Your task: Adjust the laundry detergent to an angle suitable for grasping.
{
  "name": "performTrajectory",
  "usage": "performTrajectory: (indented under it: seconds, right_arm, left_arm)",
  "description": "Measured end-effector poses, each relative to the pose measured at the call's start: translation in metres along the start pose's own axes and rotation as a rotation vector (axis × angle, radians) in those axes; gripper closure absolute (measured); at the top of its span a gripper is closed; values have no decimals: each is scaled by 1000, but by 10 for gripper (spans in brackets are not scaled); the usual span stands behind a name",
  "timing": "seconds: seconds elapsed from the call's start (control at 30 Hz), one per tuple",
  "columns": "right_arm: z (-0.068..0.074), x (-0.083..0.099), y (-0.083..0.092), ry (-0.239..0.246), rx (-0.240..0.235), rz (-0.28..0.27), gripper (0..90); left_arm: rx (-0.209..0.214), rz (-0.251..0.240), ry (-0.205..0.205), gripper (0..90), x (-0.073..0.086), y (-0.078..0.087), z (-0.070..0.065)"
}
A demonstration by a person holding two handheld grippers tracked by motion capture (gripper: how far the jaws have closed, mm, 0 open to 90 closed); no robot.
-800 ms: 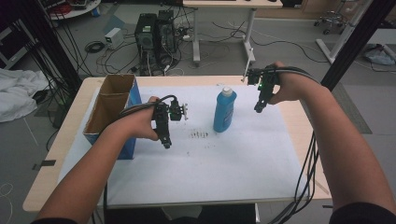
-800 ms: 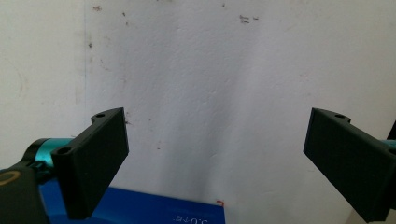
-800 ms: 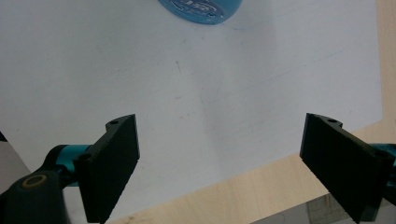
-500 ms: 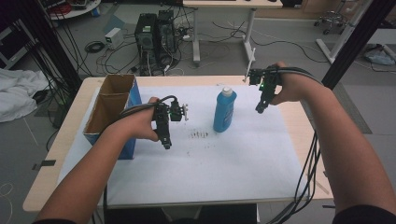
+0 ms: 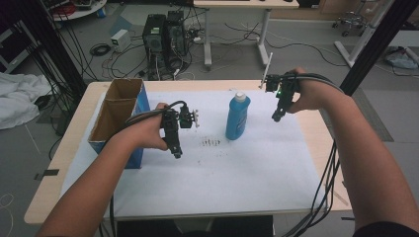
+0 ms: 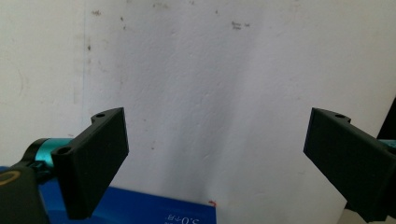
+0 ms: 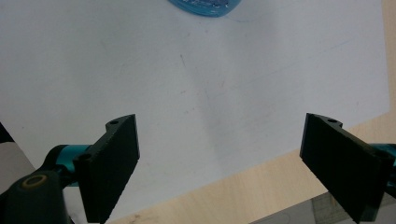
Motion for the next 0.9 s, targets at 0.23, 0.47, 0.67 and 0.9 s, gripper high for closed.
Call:
performTrajectory:
  seconds: [0.23,0.47,0.67,0.9]
  right_arm:
    - [1,3,1,-4,2,-7,110]
    - [3,4,0,-5,1,-6,110]
    - [4,10,0,-8,-4,-12,110]
    - [6,18,1,-20,-2,-13,110]
  left_arm:
    - [32,-96,55,66,3,7,-1]
    - [83,-192,98,66,3,9,-4]
    - [90,-307,150,66,-2,12,-5]
    - [50,-366,208,66,-14,13,-6]
Point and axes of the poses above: each handheld gripper's, and its own axes: y roughly backward along the jaws, x roughly out of its underside, z roughly to its left, the point moved 2 cm from there along -y, roughly forward along the jaws, and after that the axes turned 6 degrees about -x, right-handed, at the moved point
